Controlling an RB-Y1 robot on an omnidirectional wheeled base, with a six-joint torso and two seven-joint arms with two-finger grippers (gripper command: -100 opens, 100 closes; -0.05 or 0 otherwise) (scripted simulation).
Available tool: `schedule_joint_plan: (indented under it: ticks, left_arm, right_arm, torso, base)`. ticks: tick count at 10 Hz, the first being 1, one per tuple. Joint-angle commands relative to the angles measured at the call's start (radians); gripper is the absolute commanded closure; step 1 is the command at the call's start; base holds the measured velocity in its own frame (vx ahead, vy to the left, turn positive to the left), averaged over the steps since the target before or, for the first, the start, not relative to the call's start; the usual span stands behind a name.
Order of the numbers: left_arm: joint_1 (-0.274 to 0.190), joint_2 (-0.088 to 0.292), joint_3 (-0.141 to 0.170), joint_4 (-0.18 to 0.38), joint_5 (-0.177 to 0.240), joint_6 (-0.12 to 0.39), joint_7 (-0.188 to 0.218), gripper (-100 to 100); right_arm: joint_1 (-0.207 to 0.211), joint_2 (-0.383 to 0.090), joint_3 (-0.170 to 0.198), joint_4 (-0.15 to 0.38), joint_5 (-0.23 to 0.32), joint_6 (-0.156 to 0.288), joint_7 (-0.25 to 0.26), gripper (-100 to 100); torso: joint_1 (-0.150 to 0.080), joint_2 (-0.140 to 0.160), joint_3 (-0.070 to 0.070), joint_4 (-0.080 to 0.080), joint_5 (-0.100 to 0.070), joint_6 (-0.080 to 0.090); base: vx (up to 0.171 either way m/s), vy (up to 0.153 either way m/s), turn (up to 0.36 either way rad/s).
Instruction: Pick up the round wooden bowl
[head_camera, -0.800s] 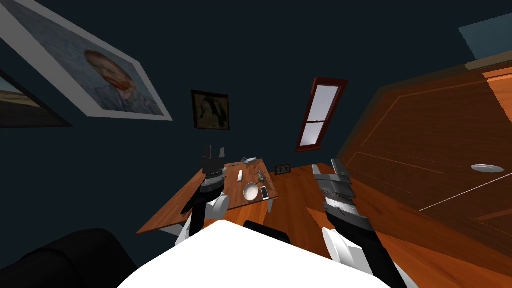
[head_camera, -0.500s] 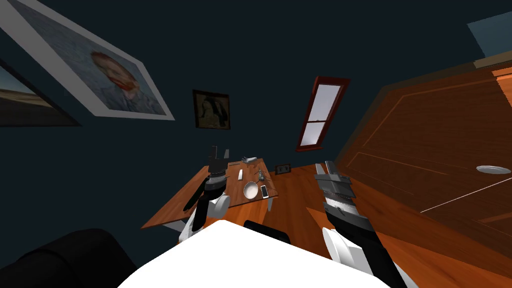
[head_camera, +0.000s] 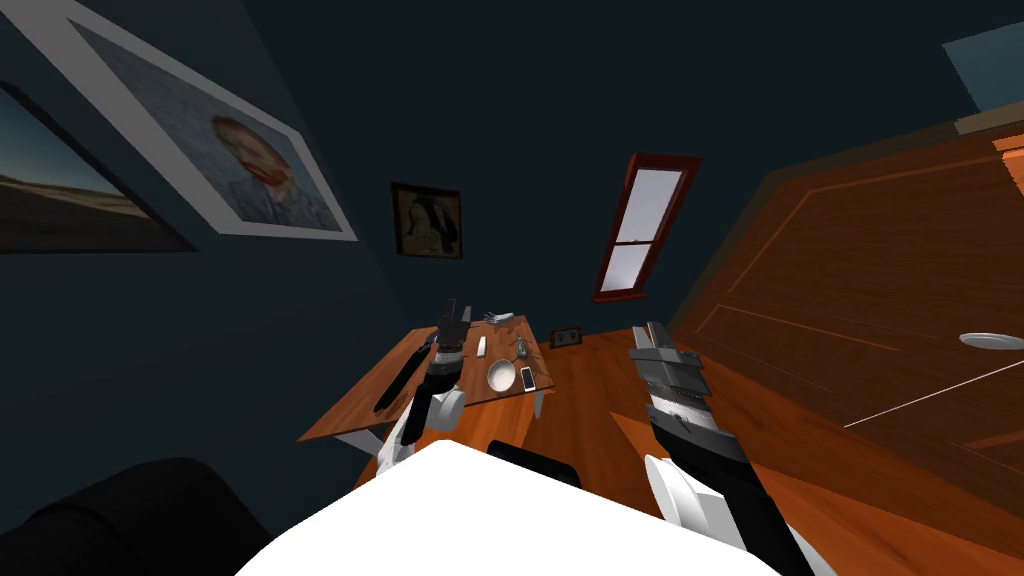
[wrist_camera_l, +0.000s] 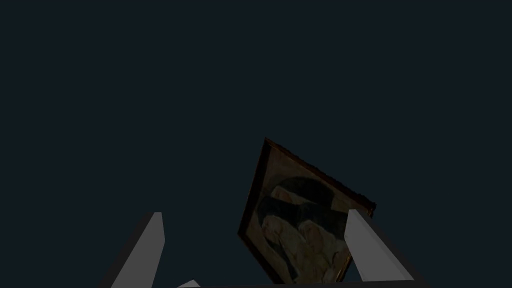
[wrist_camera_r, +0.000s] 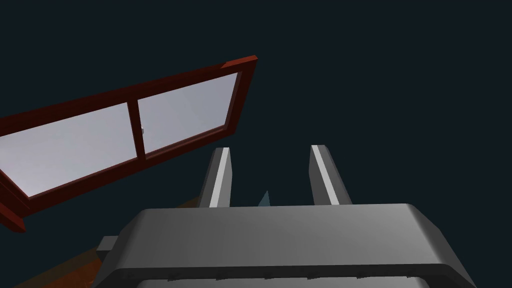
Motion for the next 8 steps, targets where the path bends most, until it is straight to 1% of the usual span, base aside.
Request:
schedule_joint_plan:
  ticks: [1, 2, 3, 4, 6, 7, 8]
  left_arm:
    - [-0.011, 0.004, -0.010, 0.010, 0.001, 0.031, -0.005, -100]
    - [-0.028, 0.016, -0.020, 0.052, 0.007, 0.049, -0.005, -100]
    - [-0.047, 0.026, -0.030, 0.078, 0.013, 0.069, -0.005, -100]
    - [-0.047, 0.026, -0.030, 0.097, 0.013, 0.069, -0.005, -100]
    - [-0.089, 0.043, -0.049, 0.170, 0.026, 0.114, -0.005, -100]
    - [-0.089, 0.043, -0.049, 0.195, 0.026, 0.114, -0.005, -100]
    - [-0.111, 0.050, -0.058, 0.225, 0.032, 0.140, -0.005, -100]
  right_arm:
    - [0.000, 0.000, 0.000, 0.000, 0.000, 0.000, 0.000, 0]
    - [0.000, 0.000, 0.000, 0.000, 0.000, 0.000, 0.000, 0]
    - [0.000, 0.000, 0.000, 0.000, 0.000, 0.000, 0.000, 0]
    - [0.000, 0.000, 0.000, 0.000, 0.000, 0.000, 0.000, 0]
    - [0.000, 0.000, 0.000, 0.000, 0.000, 0.000, 0.000, 0]
    - [0.000, 0.000, 0.000, 0.000, 0.000, 0.000, 0.000, 0]
    - [0.000, 0.000, 0.000, 0.000, 0.000, 0.000, 0.000, 0]
  torso:
    - [0.000, 0.000, 0.000, 0.000, 0.000, 0.000]
    - [0.001, 0.000, 0.000, 0.000, 0.000, 0.000]
    - [0.001, -0.001, -0.001, 0.000, 0.000, 0.000]
    - [0.000, 0.000, 0.000, 0.000, 0.000, 0.000]
    - [0.001, -0.001, -0.001, 0.000, 0.000, 0.000]
    - [0.001, 0.000, 0.000, 0.000, 0.000, 0.000]
    - [0.001, -0.001, 0.000, 0.000, 0.000, 0.000]
  base:
    - [-0.047, -0.030, 0.008]
    - [-0.037, -0.024, 0.017]
    - [-0.061, -0.040, 0.028]
    - [-0.044, -0.030, 0.010]
    - [-0.046, -0.028, 0.011]
    - [-0.042, -0.020, 0.004]
    - [-0.055, -0.014, 0.002]
